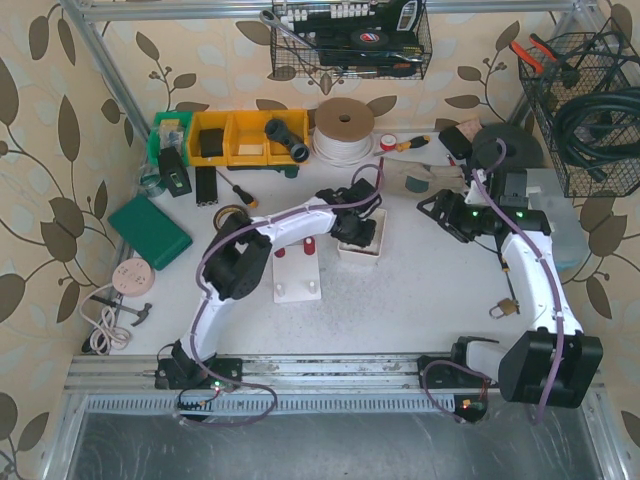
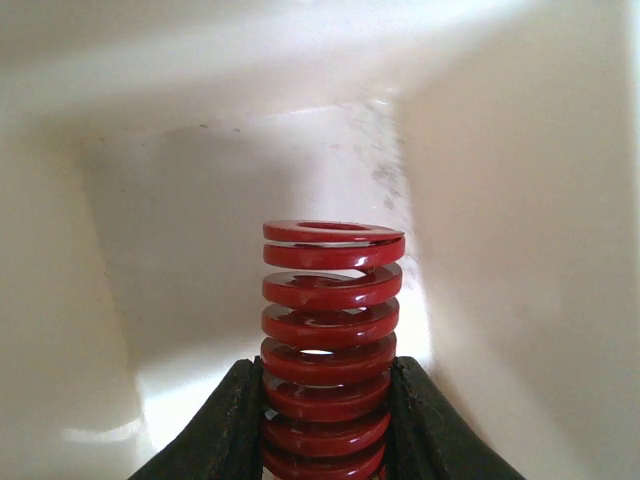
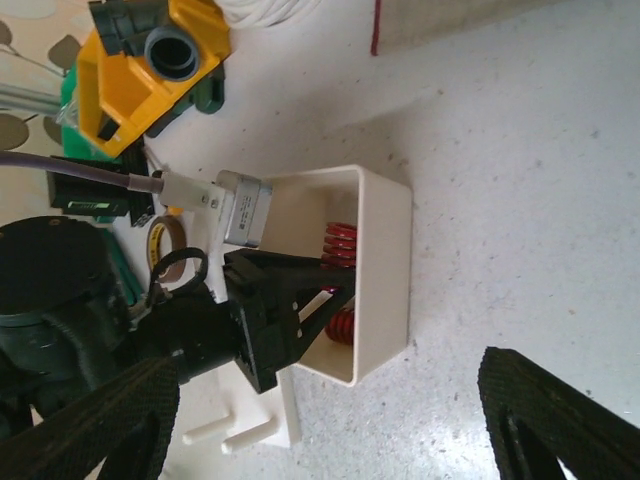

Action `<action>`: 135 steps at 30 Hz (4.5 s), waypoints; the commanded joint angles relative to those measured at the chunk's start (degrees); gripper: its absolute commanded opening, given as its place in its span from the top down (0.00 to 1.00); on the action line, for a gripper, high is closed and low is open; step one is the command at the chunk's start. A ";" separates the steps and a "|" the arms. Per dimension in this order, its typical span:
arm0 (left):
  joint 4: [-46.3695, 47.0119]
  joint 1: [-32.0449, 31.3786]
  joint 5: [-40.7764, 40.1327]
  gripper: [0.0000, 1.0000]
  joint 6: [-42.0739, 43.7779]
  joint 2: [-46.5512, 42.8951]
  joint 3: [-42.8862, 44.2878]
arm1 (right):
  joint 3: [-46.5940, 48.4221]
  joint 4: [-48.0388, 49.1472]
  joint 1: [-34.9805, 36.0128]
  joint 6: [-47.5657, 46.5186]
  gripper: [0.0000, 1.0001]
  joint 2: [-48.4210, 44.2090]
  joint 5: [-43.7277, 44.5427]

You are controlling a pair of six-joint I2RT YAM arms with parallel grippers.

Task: Install the large spring

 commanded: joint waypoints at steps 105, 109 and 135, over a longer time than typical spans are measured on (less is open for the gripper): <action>10.65 0.73 35.13 0.65 -2.93 -29.33 -11.60 | -9.60 19.90 20.62 32.17 1.00 -8.21 -0.16; 17.19 1.14 32.86 0.32 -8.51 -33.46 -16.61 | -9.50 22.04 20.35 34.42 1.00 -9.57 2.37; 86.79 0.42 24.08 0.38 -53.13 -33.80 -41.69 | -19.26 40.87 20.42 61.27 1.00 -21.73 19.57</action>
